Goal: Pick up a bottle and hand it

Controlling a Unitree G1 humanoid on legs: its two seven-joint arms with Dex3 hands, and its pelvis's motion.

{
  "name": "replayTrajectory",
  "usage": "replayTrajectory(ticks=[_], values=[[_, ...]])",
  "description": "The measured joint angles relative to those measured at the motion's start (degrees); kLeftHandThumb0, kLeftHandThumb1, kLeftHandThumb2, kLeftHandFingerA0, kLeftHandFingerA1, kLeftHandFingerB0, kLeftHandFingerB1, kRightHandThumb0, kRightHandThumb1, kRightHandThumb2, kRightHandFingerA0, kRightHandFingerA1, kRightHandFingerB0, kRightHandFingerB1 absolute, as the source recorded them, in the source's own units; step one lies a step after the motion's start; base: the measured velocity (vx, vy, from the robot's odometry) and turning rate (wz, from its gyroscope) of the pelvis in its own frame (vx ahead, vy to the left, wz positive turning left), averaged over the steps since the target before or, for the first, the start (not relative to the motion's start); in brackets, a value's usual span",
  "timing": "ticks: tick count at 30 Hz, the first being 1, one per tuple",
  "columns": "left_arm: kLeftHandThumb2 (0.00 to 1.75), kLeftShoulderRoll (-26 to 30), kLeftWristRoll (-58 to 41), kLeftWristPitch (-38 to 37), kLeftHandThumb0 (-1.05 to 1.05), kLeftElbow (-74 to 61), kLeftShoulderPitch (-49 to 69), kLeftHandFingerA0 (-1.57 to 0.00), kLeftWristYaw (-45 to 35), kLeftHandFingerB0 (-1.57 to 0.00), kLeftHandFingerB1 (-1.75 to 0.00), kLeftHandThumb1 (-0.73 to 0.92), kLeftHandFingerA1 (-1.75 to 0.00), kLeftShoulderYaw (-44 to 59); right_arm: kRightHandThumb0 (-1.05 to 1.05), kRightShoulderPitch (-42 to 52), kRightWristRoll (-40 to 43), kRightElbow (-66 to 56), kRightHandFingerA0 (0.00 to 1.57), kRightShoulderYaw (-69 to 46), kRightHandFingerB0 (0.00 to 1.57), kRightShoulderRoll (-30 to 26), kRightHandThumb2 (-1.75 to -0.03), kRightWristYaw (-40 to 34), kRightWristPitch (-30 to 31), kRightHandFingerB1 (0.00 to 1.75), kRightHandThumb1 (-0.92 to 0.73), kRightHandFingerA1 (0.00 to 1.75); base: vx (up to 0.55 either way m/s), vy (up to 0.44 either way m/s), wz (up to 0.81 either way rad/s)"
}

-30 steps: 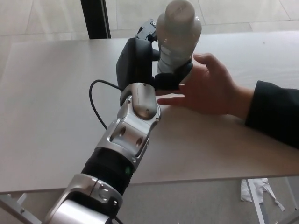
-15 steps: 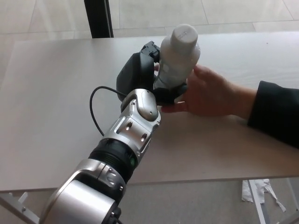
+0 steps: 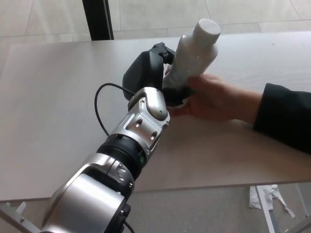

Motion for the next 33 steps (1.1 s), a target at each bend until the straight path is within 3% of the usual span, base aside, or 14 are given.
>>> replayTrajectory(ticks=[2,4,5,6,10,11,12,13,16,17,18,24,28,33], values=[[0.61,-0.1,0.0,0.0,-0.20,0.5,-0.8,-0.71,-0.2,-0.65,-1.07,0.82,-1.64,-0.2,-0.66,0.0,0.1,-0.2,0.51,0.1,0.35,0.0,-0.89,0.0,0.2,0.62,-0.43,0.73,0.00,0.000,0.00],[0.69,-0.1,0.0,0.0,-0.18,0.7,-1.2,-0.80,-0.3,-0.71,-1.26,0.79,-1.67,-0.4,-0.66,-0.1,0.1,-0.3,0.51,0.1,0.34,0.0,-0.89,-0.1,0.3,0.62,-0.43,0.73,0.00,0.000,0.00],[0.69,-0.2,0.0,0.0,-0.13,0.9,-1.4,-0.83,-0.3,-0.78,-1.05,0.76,-1.58,-0.6,-0.67,-0.1,0.2,-0.3,0.51,0.2,0.38,0.0,-0.58,-0.1,0.3,0.59,-0.57,0.73,0.00,0.000,0.00],[0.69,-0.2,0.1,0.0,-0.11,1.0,-1.5,-0.80,-0.3,-0.81,-0.82,0.73,-1.27,-0.8,-0.65,-0.2,0.2,-0.3,0.50,0.2,0.34,0.0,-0.89,-0.1,0.4,0.61,-0.43,0.72,0.00,0.000,0.00],[0.61,-0.3,0.1,0.2,-0.31,1.7,-2.2,-0.80,-1.0,-0.29,-0.50,0.66,-1.38,-2.2,-0.68,-0.3,0.2,-0.3,0.52,0.2,0.35,0.0,-0.59,-0.2,0.5,0.57,-0.59,0.72,0.00,0.000,0.00],[0.79,-0.3,0.1,0.6,-0.48,1.9,-2.5,-0.79,-1.5,-0.04,-0.43,0.53,-1.12,-2.6,-0.68,-0.3,0.2,-0.3,0.50,0.2,0.36,0.0,-0.59,-0.3,0.5,0.58,-0.59,0.73,0.00,0.000,0.00],[0.79,-0.3,0.1,0.8,-0.74,2.0,-2.8,-0.29,-2.0,0.00,0.00,0.49,-0.71,-3.1,-0.70,-0.3,0.2,-0.4,0.49,0.2,0.35,0.0,-0.59,-0.3,0.5,0.59,-0.58,0.74,0.00,0.000,0.00],[0.78,-0.3,0.1,1.3,-0.85,2.0,-3.1,0.00,-3.1,0.00,-0.01,0.43,-0.35,-3.9,-0.71,-0.3,0.2,-0.4,0.49,0.2,0.36,0.0,-0.58,-0.3,0.6,0.59,-0.59,0.74,0.00,0.000,0.00],[0.78,-0.2,0.2,2.4,-0.82,1.9,-3.6,0.00,-5.3,0.00,0.00,0.46,-0.15,-5.7,-0.68,-0.2,0.1,-0.5,0.50,0.3,0.36,0.0,-0.59,-0.4,0.7,0.57,-0.60,0.74,0.00,0.000,0.00],[0.58,-0.1,0.2,2.8,-0.74,1.5,-3.7,0.00,-6.2,0.00,0.00,0.58,0.00,-6.5,-0.73,-0.2,0.1,-0.5,0.52,0.3,0.33,0.0,-0.91,-0.4,0.7,0.61,-0.47,0.74,0.00,0.000,0.00],[0.58,0.0,0.3,3.1,-0.74,0.8,-3.6,0.00,-7.1,0.00,0.00,0.59,0.00,-7.3,-0.70,-0.2,0.1,-0.5,0.53,0.3,0.36,0.0,-0.58,-0.3,0.7,0.57,-0.59,0.72,0.00,0.000,0.00],[0.71,2.3,0.8,4.7,-0.79,-7.6,-2.3,0.00,-11.8,0.00,0.00,0.53,0.00,-11.1,-0.70,-0.2,0.1,-0.5,0.51,0.3,0.37,0.0,-0.58,-0.3,0.7,0.58,-0.58,0.72,0.00,0.000,0.00],[0.92,5.9,0.7,5.1,-0.74,-15.7,0.6,-0.10,-14.2,0.00,-0.21,0.45,-0.57,-11.1,-0.70,0.0,0.1,-0.5,0.51,0.3,0.35,0.0,-0.58,-0.3,0.8,0.59,-0.59,0.75,0.00,0.000,0.00],[0.90,11.6,-0.8,5.2,-0.78,-25.2,6.3,-0.19,-16.7,-0.05,-0.34,0.51,-0.60,-7.2,-0.67,0.1,0.1,-0.5,0.51,0.3,0.32,0.0,-0.60,-0.3,0.8,0.59,-0.61,0.75,0.00,0.000,0.00]])
